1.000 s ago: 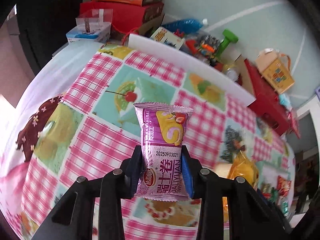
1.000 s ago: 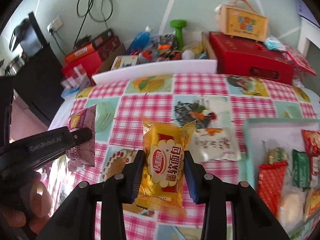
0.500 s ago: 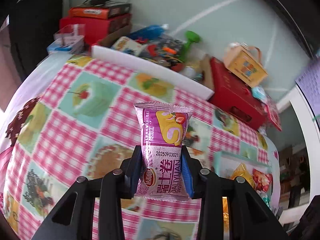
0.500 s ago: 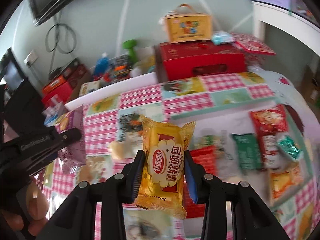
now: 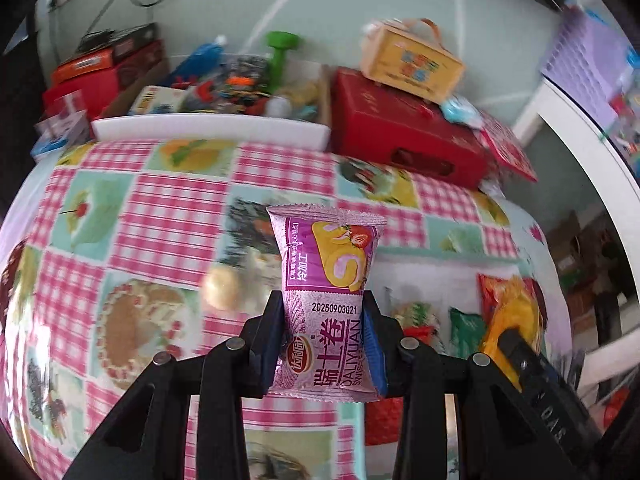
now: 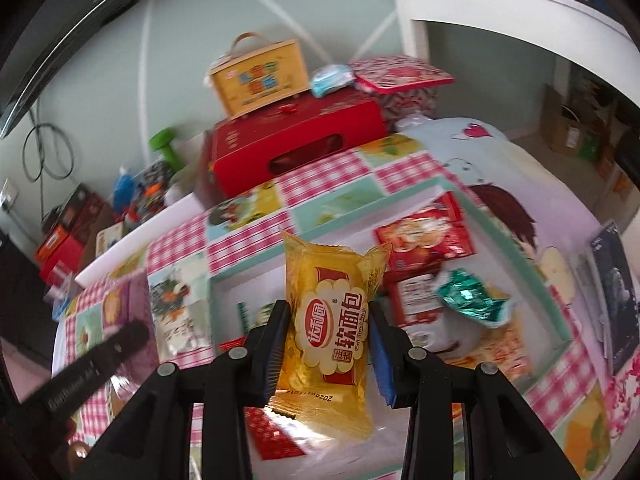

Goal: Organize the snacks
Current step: 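Carry both bags into the white tray and open both grippers, then move both tools back toward the cup bun and white pastry bag, then grasp the cup bun with the left gripper while the right gripper grasps the white pastry bag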

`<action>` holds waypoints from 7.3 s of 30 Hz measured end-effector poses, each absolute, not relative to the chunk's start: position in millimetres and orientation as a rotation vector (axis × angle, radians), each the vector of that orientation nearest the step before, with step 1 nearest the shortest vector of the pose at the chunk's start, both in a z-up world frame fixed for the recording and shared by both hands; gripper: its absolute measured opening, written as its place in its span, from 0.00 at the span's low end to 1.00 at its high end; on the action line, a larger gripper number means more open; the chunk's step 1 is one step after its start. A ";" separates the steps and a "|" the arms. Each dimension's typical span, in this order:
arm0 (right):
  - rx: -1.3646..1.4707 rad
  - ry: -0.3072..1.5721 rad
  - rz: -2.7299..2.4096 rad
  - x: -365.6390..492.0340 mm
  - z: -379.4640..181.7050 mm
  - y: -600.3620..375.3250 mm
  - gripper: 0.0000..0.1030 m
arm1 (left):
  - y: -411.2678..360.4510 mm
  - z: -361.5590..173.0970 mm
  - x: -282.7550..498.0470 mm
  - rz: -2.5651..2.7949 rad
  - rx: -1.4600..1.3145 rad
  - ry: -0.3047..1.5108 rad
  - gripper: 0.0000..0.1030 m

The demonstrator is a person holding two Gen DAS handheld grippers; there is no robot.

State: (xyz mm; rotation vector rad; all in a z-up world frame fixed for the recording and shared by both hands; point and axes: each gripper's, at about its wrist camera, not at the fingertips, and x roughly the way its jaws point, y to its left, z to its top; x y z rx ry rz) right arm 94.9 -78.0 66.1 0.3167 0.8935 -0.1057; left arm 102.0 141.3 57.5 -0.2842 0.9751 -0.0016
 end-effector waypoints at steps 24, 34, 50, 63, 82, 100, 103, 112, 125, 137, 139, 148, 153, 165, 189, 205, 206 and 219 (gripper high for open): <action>0.311 0.901 -0.183 100.7 46.9 -122.6 0.40 | 49.5 26.6 111.2 -0.178 -0.102 1.019 0.37; 0.296 0.904 -0.164 103.3 45.7 -117.7 0.40 | 47.9 25.4 116.4 -0.197 -0.108 1.010 0.37; 0.270 0.928 -0.168 104.9 43.7 -115.0 0.45 | 53.2 33.2 115.6 -0.187 -0.125 1.015 0.58; 0.237 0.930 -0.151 105.8 44.9 -109.3 0.82 | 83.9 44.4 115.6 -0.018 -0.133 1.010 0.71; 0.160 0.925 -0.120 107.0 45.7 -92.2 1.00 | 111.5 33.8 116.9 0.134 -0.189 1.029 0.90; 0.123 0.903 0.048 101.8 59.0 -39.3 1.00 | 161.7 44.4 97.2 0.230 -0.185 1.020 0.90; 0.109 0.902 0.081 100.4 59.1 -29.5 1.00 | 175.9 43.4 91.2 0.255 -0.190 1.021 0.90; 0.083 0.935 0.151 100.7 51.2 4.2 1.00 | 216.9 43.6 79.5 0.322 -0.251 1.017 0.90; 0.080 0.955 0.205 101.1 40.4 31.5 1.00 | 271.0 39.6 72.5 0.405 -0.353 1.014 0.90; 0.052 0.967 0.272 114.8 34.5 65.7 0.81 | 274.1 23.7 98.9 0.318 -0.348 1.044 0.90; 0.049 0.978 0.273 119.3 30.6 72.0 0.76 | 272.7 16.6 104.4 0.312 -0.345 1.057 0.90; 0.037 0.999 0.238 135.1 18.3 73.6 0.73 | 270.9 -3.1 127.2 0.220 -0.346 1.069 0.90; 0.040 0.989 0.209 140.9 20.4 64.1 0.73 | 251.7 -9.9 138.6 0.143 -0.316 1.078 0.85; 0.028 0.990 0.211 140.3 19.9 65.0 0.73 | 235.9 -25.1 146.0 0.115 -0.288 1.106 0.49; -0.107 1.101 0.282 183.8 -18.5 128.3 0.68 | 299.3 -32.1 126.2 0.205 -0.399 1.135 0.49; -0.129 1.105 0.334 185.8 -24.0 144.1 0.80 | 314.6 -30.3 117.7 0.212 -0.448 1.137 0.68; -0.129 1.105 0.333 187.2 -25.7 145.5 0.80 | 314.0 -30.9 117.8 0.210 -0.441 1.139 0.69; -0.161 1.083 0.294 186.4 -37.8 151.9 0.84 | 297.6 -37.3 131.6 0.213 -0.363 1.149 0.78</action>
